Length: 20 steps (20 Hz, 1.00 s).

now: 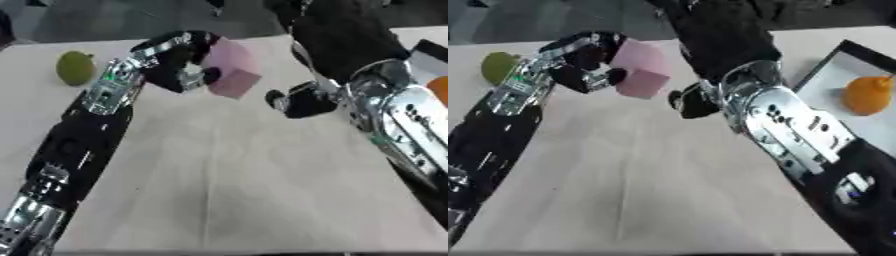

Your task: Pick up the objects with one hand, pass them to the other hand, and then place them into the box on the other side of the table.

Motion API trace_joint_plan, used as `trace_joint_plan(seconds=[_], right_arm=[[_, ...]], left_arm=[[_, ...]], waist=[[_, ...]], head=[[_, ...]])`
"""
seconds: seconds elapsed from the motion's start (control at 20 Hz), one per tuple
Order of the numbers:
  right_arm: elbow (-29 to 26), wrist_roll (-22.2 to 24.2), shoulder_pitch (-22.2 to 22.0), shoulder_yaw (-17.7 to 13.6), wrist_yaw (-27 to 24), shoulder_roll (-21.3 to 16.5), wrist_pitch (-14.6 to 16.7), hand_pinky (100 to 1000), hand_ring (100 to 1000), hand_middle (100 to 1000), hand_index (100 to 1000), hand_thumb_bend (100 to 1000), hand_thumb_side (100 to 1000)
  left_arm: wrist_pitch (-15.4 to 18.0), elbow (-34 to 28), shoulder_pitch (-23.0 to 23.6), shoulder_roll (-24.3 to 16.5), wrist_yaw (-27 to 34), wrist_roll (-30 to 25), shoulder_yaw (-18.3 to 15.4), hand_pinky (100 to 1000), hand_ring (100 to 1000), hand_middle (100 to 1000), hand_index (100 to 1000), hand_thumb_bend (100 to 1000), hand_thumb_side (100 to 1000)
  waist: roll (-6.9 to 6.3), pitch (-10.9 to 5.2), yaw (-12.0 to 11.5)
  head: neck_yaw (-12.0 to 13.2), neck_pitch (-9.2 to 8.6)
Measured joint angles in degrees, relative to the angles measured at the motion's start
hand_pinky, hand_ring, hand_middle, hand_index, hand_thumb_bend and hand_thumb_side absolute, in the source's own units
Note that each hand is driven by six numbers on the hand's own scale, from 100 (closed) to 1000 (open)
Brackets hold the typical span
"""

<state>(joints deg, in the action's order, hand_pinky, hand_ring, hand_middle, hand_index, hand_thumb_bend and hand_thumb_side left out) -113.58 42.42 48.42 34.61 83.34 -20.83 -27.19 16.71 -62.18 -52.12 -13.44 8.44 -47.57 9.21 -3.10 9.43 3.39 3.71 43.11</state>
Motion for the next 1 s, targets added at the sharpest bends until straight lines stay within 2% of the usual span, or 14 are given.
trace_joint_plan(seconds=[0.55,1.0], right_arm=[[0.00,-4.14,-0.63,0.72,-3.92,0.42,-5.69,855,856,815,987,553,325],[-0.13,-5.99,-1.08,1.03,-5.71,0.42,-7.55,851,851,803,980,554,329]], left_arm=[[-2.36,-3.53,-0.85,1.39,3.43,-2.36,1.33,541,377,346,416,100,313],[-3.79,-5.90,-0.86,1.60,5.70,-3.53,2.18,542,377,346,416,100,313]], waist=[[-0.02,0.03,-0.23],[-0.03,0.03,-0.24]], head=[[-1.08,-0.01],[-1.59,0.01]])
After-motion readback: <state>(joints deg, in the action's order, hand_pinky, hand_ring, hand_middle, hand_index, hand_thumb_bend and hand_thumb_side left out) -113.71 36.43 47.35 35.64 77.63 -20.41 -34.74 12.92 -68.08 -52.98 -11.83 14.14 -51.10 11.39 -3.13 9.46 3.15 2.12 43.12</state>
